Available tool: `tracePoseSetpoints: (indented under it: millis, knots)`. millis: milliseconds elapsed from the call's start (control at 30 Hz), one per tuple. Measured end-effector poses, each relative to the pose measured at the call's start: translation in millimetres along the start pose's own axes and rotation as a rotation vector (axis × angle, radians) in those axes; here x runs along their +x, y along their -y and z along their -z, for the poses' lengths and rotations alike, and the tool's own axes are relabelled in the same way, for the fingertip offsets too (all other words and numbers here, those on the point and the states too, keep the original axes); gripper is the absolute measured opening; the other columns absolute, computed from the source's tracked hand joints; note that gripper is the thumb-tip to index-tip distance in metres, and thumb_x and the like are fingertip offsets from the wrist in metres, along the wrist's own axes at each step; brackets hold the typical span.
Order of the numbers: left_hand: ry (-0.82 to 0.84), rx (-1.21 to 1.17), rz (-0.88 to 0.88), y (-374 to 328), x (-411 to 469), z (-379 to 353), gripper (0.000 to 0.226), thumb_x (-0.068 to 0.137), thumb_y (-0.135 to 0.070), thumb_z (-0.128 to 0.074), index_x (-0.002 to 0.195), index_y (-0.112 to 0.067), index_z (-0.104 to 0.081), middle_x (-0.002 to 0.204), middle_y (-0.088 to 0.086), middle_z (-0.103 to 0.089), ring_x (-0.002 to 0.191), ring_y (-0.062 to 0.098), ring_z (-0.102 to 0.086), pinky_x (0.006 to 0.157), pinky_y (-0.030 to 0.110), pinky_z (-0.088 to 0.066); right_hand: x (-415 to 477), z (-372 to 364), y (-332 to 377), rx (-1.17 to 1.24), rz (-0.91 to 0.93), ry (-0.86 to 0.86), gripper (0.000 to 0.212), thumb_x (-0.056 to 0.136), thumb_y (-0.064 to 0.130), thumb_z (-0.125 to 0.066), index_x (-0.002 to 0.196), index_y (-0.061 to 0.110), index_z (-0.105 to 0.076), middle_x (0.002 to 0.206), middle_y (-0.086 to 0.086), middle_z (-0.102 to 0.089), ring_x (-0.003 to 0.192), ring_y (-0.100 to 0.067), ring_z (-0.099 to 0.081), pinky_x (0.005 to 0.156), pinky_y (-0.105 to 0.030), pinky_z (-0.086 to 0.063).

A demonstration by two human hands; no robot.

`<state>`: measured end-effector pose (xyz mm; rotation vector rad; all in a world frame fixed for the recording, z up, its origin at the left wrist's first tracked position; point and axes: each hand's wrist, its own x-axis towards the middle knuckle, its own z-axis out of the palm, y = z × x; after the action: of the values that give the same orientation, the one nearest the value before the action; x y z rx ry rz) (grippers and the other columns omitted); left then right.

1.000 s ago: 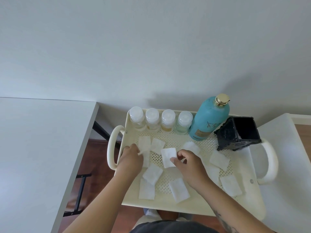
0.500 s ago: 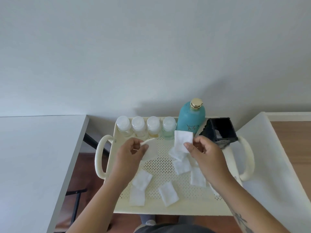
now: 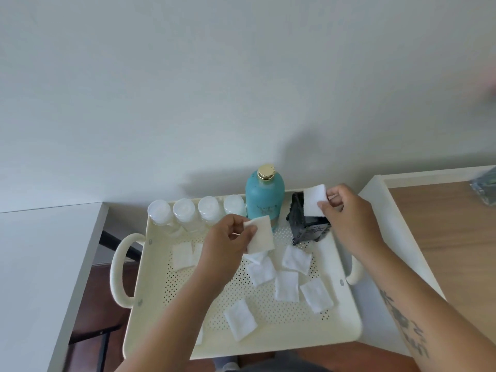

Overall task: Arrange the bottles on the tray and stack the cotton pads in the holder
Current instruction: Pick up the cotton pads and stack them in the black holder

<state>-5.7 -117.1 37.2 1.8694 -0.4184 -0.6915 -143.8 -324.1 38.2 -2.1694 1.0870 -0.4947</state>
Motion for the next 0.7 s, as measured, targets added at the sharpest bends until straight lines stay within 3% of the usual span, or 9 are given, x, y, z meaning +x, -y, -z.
tracePoseSetpoints:
  millis: [167, 300, 433, 533, 633, 700]
  knots:
    - [-0.005, 0.017, -0.004, -0.7, 0.3, -11.2, 0.016, 0.088, -0.025, -0.07, 0.078, -0.035, -0.065, 0.078, -0.006, -0.071, 0.074, 0.02, -0.07, 0.064, 0.033, -0.06, 5.4, -1.3, 4.0, -0.177, 0.061, 0.147, 0.013, 0.09, 0.026, -0.063, 0.087, 0.018, -0.054, 0.074, 0.001, -0.06, 0.07, -0.026, -0.053, 0.057, -0.037, -0.045]
    - [-0.022, 0.023, 0.0, -1.0, 1.4, -14.2, 0.013, 0.089, -0.026, -0.069, 0.079, -0.033, -0.064, 0.079, -0.006, -0.072, 0.072, 0.02, -0.07, 0.056, 0.021, -0.055, 3.3, 1.2, 6.8, -0.309, 0.201, 0.068, 0.021, 0.09, 0.023, -0.064, 0.109, 0.016, -0.061, 0.093, -0.004, -0.065, 0.09, -0.03, -0.055, 0.068, -0.043, -0.051]
    - [-0.01, -0.006, 0.016, -1.9, 2.9, -16.8, 0.009, 0.089, -0.026, -0.069, 0.083, -0.031, -0.066, 0.081, -0.004, -0.072, 0.077, 0.024, -0.071, 0.067, 0.037, -0.06, -1.9, 3.7, 4.2, -0.359, 0.361, -0.042, 0.02, 0.087, 0.012, -0.067, 0.107, 0.012, -0.064, 0.097, -0.004, -0.065, 0.09, -0.033, -0.054, 0.07, -0.042, -0.049]
    - [0.0, -0.022, 0.021, -3.0, 3.6, -18.9, 0.006, 0.089, -0.025, -0.068, 0.084, -0.028, -0.066, 0.082, -0.002, -0.072, 0.078, 0.024, -0.07, 0.072, 0.043, -0.059, -4.8, 0.3, 1.1, -0.392, 0.425, 0.007, 0.008, 0.089, 0.009, -0.063, 0.094, 0.012, -0.068, 0.089, 0.0, -0.069, 0.096, -0.034, -0.057, 0.075, -0.044, -0.049]
    - [0.011, -0.032, 0.016, -4.2, 4.5, -20.6, 0.004, 0.089, -0.025, -0.068, 0.086, -0.025, -0.067, 0.082, 0.001, -0.072, 0.079, 0.028, -0.07, 0.073, 0.048, -0.059, 0.5, -2.6, 2.6, -0.412, 0.449, 0.069, 0.01, 0.09, 0.008, -0.062, 0.09, 0.013, -0.07, 0.085, 0.0, -0.071, 0.104, -0.035, -0.058, 0.086, -0.044, -0.048]
    - [0.017, -0.038, 0.015, -5.0, 5.1, -21.6, 0.003, 0.089, -0.024, -0.068, 0.087, -0.025, -0.068, 0.082, 0.0, -0.072, 0.079, 0.027, -0.07, 0.074, 0.048, -0.06, 10.0, -1.8, 4.8, -0.458, 0.442, 0.022, 0.005, 0.085, 0.013, -0.07, 0.089, 0.013, -0.071, 0.086, -0.002, -0.068, 0.095, -0.035, -0.056, 0.076, -0.041, -0.045]
